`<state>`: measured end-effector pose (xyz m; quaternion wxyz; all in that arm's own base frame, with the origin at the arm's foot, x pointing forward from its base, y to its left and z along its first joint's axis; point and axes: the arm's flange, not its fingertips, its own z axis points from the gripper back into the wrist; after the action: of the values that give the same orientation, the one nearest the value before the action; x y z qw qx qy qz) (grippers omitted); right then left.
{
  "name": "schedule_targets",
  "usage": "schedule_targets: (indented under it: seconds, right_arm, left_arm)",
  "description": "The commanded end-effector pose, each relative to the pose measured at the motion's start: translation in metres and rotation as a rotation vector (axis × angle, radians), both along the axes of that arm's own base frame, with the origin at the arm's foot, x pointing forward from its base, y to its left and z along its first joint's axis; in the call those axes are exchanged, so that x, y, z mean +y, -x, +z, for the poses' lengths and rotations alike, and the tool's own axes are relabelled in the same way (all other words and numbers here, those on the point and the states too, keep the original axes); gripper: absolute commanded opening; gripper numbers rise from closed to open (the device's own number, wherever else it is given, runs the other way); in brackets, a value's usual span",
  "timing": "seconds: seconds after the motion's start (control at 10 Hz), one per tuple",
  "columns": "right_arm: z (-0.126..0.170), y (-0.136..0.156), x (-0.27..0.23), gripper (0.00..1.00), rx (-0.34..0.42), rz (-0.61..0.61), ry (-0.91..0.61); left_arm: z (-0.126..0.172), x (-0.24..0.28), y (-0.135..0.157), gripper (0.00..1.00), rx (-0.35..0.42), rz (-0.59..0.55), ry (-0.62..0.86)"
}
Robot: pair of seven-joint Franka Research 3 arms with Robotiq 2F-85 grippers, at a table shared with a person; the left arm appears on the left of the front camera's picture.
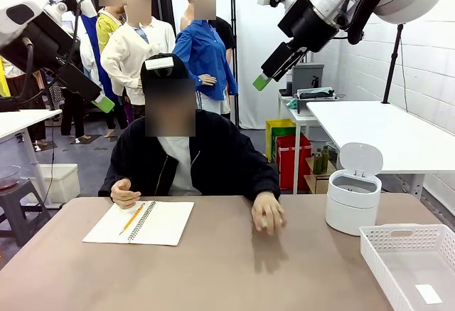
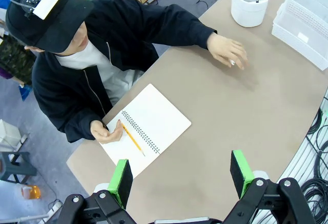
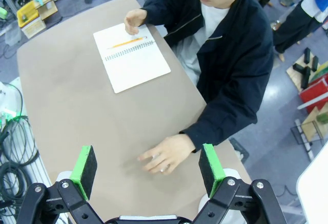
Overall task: Sort the paper based on its condition.
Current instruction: If a person hands you a paper, place it in the Organizing basket , and if it's crumpled, put it in the Trash can.
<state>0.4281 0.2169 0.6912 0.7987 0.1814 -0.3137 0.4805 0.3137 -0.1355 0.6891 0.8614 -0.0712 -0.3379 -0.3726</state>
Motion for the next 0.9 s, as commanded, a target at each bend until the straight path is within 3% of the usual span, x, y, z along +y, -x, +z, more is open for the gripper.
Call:
schedule_targets:
  seconds: [0.0,0.8]
  right_arm:
    - [0.0000,-0.0002,0.0001,1.00,0.002,-0.002,-0.002]
    - [0.0000,-0.0002,0.0001,1.00,0.002,-0.002,-0.002]
  left_arm:
    - [0.0000,0.0006,0.0006,1.00,0.003,0.001,-0.001]
    - [0.0000,0.0006,0.0006,1.00,0.003,0.001,-0.001]
